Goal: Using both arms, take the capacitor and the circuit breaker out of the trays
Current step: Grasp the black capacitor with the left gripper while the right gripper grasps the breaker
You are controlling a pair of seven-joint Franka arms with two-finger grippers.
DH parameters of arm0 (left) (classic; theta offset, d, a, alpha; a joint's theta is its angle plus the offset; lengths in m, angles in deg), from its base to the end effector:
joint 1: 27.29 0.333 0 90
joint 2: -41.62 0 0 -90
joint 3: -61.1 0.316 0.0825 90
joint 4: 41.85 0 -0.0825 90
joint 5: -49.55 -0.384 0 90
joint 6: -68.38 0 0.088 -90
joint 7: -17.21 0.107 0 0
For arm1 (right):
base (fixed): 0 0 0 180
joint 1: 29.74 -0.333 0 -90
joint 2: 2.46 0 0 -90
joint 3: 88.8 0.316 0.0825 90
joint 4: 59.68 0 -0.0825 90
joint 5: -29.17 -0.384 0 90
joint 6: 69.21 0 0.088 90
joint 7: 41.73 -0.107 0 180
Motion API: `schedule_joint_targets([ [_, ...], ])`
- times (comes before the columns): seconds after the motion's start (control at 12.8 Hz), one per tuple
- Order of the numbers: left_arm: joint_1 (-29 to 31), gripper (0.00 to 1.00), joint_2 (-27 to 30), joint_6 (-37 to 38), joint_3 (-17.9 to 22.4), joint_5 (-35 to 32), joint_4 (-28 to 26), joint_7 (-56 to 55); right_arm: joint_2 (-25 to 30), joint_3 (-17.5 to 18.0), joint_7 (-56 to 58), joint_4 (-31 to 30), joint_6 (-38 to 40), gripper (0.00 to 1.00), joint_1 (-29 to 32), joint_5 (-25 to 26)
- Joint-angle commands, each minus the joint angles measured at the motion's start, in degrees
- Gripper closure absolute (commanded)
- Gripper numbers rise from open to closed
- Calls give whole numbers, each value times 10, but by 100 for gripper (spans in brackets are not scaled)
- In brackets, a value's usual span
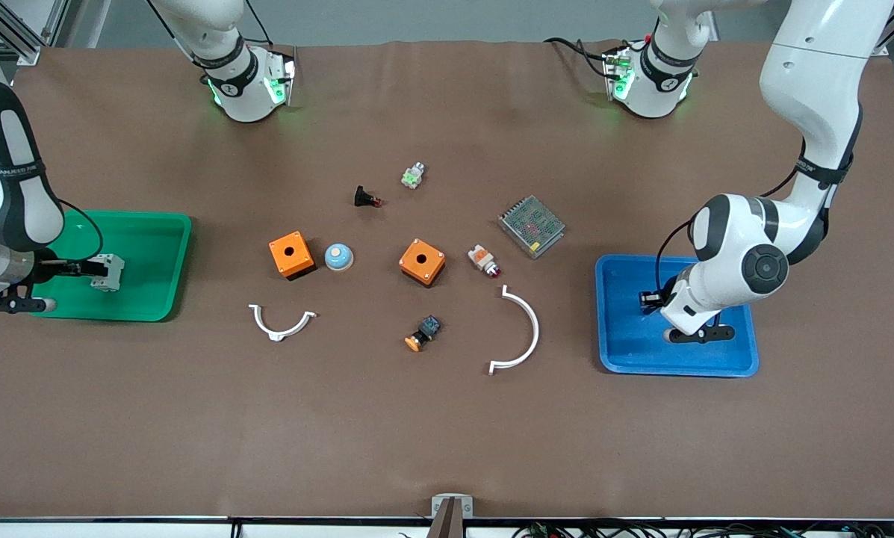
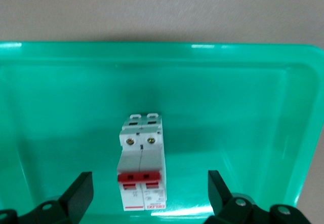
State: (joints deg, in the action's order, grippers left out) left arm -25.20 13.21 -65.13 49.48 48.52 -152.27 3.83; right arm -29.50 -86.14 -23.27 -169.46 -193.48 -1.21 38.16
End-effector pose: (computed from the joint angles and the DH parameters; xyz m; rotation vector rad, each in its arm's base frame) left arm 0.6088 -0.0972 0.2280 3.0695 0.1138 -0.1502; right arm 0.5396 -0.2694 0.2303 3.1104 -0.0458 -0.3720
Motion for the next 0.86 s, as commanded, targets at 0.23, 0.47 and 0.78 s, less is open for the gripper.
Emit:
schedule_joint_targets([
  [0.23,-117,100,-19,105,-1,5,155,-178,27,7,-6,-55,-39,1,11,14],
  [0.47,-185,100,-85,107,0,6,247,-303,23,1,-3,-68,-58,2,11,15],
  [0.78,-233,100,-167,94,0,6,333,-377,6,0,-4,-67,-57,35,18,15],
])
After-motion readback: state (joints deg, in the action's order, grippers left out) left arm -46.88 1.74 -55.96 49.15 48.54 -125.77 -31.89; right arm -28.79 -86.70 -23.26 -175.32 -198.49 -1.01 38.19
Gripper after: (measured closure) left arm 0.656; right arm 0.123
